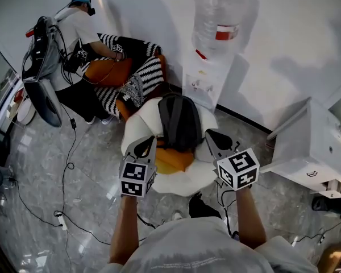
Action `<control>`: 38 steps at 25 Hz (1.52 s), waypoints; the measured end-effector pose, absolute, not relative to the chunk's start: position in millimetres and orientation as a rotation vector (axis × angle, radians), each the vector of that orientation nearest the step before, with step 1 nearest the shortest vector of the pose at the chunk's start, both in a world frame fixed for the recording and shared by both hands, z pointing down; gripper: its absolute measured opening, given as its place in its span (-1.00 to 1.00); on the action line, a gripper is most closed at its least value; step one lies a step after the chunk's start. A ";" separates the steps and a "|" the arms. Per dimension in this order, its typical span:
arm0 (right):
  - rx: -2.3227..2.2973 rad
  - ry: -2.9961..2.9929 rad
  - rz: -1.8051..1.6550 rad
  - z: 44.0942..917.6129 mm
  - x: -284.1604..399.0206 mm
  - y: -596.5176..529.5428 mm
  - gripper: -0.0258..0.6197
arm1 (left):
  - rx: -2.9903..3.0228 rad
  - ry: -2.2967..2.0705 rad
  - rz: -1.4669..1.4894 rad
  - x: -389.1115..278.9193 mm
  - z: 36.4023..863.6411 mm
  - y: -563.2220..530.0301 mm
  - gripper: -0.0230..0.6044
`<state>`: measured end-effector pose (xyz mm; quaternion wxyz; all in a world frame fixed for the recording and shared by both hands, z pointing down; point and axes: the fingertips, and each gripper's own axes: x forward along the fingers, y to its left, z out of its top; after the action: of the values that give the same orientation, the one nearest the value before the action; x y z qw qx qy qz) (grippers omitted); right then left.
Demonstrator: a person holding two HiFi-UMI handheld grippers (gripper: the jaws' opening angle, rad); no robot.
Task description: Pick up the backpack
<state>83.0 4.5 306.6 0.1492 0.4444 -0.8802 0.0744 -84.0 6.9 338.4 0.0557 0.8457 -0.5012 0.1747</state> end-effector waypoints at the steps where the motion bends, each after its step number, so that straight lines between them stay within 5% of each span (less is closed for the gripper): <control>1: 1.267 -2.533 0.212 306.0 83.3 -3.5 -0.91 | 2.563 -1.526 0.535 -82.9 337.8 -0.3 -0.86; 38: 1.148 -2.519 0.237 331.6 138.5 -134.9 -0.92 | 2.418 -1.620 0.492 -30.4 359.9 -125.2 -0.86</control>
<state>138.5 -134.9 331.6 0.1809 0.4064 -0.8917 0.0839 -30.4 -125.2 359.9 0.0948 0.8154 -0.5464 0.1661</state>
